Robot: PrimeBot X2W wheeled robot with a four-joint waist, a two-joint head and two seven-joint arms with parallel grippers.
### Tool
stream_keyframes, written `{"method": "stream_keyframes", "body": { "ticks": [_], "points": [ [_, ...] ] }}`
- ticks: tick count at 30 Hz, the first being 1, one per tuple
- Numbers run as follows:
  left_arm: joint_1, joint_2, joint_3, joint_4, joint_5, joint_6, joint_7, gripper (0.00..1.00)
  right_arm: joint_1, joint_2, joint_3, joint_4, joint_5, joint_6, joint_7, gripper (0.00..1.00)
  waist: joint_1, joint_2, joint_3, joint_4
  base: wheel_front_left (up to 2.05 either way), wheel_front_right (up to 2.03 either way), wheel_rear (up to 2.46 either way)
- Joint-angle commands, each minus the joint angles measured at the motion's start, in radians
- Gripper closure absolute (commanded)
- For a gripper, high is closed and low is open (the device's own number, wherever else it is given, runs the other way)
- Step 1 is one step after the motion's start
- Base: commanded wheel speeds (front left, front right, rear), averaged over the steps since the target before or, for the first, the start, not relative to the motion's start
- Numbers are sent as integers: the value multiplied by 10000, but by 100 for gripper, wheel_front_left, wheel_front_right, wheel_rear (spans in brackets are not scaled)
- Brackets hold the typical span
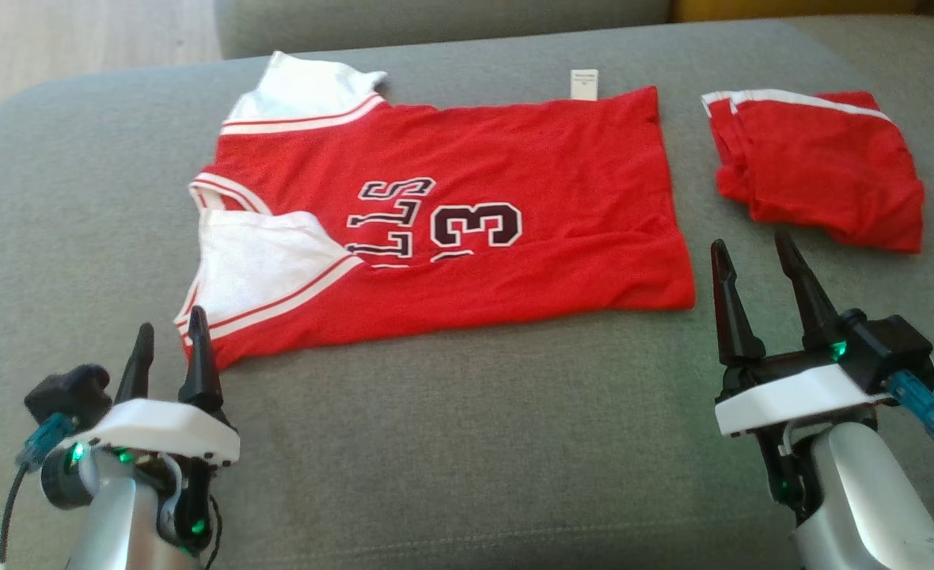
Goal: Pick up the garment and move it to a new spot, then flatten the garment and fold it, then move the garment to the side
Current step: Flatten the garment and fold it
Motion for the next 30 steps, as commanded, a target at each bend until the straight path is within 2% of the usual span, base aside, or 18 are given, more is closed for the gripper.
{"method": "stream_keyframes", "body": {
  "ticks": [1,7,10,13,17,29,30],
  "points": [
    [-598,334,303,177,64,99,9,0,-245,100,163,-436,-99,-7,-108,0,1,-1,138,-177,0,0,0],
    [-1152,650,336,1324,84,179,153,0,-248,245,133,-608,-171,-7,-108,0,1,-1,444,-396,0,0,0],
    [-1489,998,281,2114,301,458,360,0,-297,344,167,-705,-253,-7,-108,0,1,-1,680,-538,0,0,0],
    [-1636,1138,245,2517,376,544,444,0,-312,385,171,-720,-274,-7,-108,0,1,-1,741,-582,0,0,0],
    [-1864,1154,166,3146,231,280,632,0,-314,441,110,-700,-283,-7,-108,0,1,-1,762,-649,0,0,0],
    [-2351,1163,-314,4361,273,-14,924,0,-389,501,39,-661,-421,-7,-108,0,1,-1,838,-704,0,0,0],
    [-2375,1146,-396,4444,285,-71,985,38,-385,503,15,-652,-434,-7,-108,0,1,-1,835,-689,0,0,0]
  ]
}}
